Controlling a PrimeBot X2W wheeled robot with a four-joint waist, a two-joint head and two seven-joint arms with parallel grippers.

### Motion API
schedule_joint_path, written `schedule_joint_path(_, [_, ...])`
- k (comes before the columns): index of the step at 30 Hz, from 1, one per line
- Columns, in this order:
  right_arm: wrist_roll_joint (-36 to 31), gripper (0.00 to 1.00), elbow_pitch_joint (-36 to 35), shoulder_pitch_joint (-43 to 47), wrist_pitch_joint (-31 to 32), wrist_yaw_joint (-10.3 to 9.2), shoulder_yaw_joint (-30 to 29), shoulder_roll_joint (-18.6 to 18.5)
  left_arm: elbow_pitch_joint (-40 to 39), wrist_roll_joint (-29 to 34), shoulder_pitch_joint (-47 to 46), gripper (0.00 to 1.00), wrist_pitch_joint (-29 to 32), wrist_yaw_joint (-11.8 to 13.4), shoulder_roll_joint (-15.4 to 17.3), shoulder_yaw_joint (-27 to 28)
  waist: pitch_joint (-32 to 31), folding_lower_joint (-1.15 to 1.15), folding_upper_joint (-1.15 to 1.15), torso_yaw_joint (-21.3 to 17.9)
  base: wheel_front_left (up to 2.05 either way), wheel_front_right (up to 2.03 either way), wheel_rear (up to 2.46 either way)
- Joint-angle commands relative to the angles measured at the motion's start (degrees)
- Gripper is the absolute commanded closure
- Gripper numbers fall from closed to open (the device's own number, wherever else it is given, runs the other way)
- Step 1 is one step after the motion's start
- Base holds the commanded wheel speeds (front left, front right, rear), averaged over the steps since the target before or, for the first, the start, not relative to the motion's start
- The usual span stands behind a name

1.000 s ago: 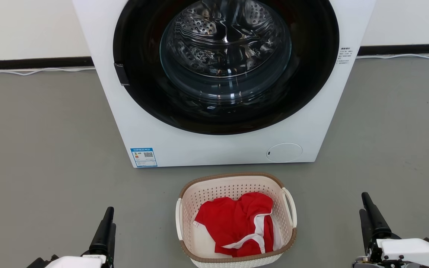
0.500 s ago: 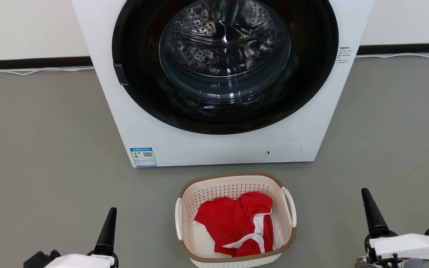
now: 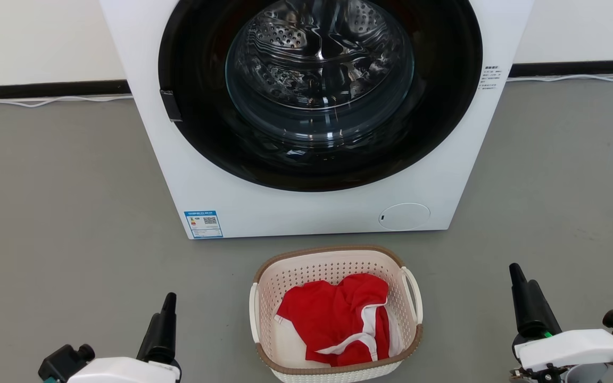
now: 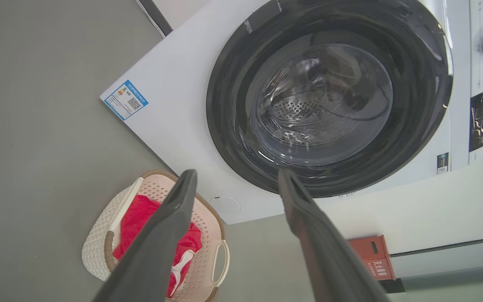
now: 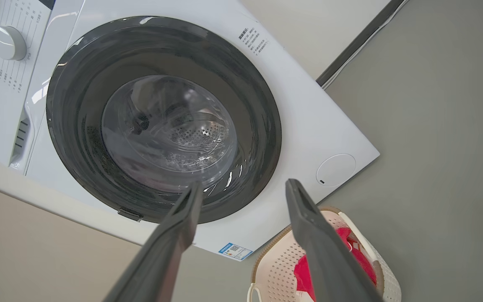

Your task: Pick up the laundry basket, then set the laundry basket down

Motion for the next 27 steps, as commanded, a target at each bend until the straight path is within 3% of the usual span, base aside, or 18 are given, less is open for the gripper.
schedule_joint_path(1, [-2.9, 0.0, -2.1, -2.3, -1.0, 0.21, 0.7, -1.0, -1.8, 2.8, -2.4, 0.0, -0.8, 0.3, 0.5, 0.3, 0.0, -0.01, 0.0, 0.0, 0.0, 0.0, 0.0])
schedule_joint_path(16, [-16.1, 0.0, -2.8, -2.3, -3.7, 0.27, 1.5, -2.0, -1.0, 17.8, -2.2, 0.0, -3.5, 2.2, 0.6, -1.3, 0.1, 0.0, 0.0, -0.4, 0.0, 0.0, 0.0])
schedule_joint_path(27, [-23.6, 0.0, -3.1, -2.4, -5.3, 0.3, 2.2, -2.8, -0.1, 25.0, -2.3, 0.0, -5.2, 3.1, 0.7, -1.9, 0.2, 0.0, 0.0, -0.3, 0.0, 0.0, 0.0])
